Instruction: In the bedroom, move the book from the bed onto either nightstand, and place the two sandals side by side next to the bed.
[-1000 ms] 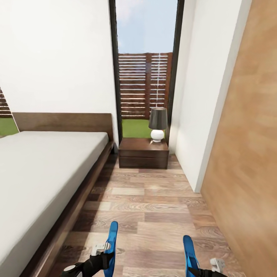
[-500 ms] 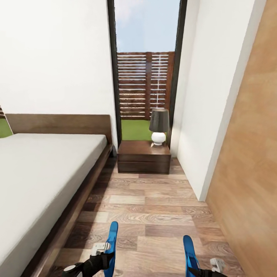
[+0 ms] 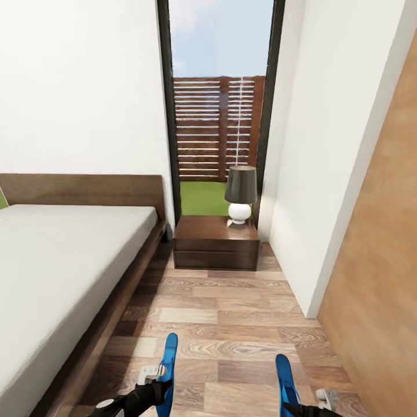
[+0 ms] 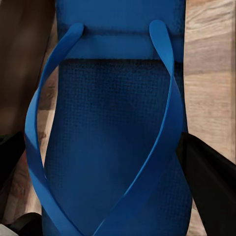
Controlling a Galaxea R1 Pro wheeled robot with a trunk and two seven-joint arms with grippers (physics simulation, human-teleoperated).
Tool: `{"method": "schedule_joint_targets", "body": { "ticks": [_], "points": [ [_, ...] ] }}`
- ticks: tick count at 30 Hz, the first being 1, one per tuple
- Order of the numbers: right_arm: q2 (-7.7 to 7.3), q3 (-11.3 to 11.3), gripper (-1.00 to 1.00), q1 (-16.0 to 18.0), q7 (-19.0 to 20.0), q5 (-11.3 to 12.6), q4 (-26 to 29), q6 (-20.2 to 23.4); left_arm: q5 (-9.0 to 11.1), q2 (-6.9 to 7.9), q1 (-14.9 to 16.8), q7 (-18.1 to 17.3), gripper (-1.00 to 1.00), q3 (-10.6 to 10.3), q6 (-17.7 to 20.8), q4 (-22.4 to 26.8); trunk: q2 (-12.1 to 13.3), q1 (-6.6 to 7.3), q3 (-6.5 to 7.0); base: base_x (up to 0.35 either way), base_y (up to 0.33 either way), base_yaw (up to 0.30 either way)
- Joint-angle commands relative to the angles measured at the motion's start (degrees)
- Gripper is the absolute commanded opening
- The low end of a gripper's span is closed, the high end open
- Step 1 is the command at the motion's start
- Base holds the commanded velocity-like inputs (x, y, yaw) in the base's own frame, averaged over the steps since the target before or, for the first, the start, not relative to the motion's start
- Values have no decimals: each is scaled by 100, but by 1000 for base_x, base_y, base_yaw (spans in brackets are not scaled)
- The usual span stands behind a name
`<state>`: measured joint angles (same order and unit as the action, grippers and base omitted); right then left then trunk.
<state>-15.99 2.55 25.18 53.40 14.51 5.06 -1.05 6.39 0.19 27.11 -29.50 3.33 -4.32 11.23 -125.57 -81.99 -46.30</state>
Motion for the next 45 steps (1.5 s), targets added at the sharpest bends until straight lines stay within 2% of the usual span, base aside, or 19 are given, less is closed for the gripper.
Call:
{"method": "schedule_joint_targets", "body": {
  "ticks": [1,27,45],
  "points": [
    [0,35,-100,4,22,-10,-5,-9,20,-1,5,-38,-100,36,2,-7,-2,-2,-6,332,-84,0],
    [0,35,-100,4,23,-10,-5,-9,19,3,5,-38,-100,36,2,-7,-2,-2,-6,314,-134,0],
    [0,35,-100,4,28,-10,-5,-9,20,5,5,-38,-100,36,2,-7,-2,-2,-6,313,-13,0]
  ]
}}
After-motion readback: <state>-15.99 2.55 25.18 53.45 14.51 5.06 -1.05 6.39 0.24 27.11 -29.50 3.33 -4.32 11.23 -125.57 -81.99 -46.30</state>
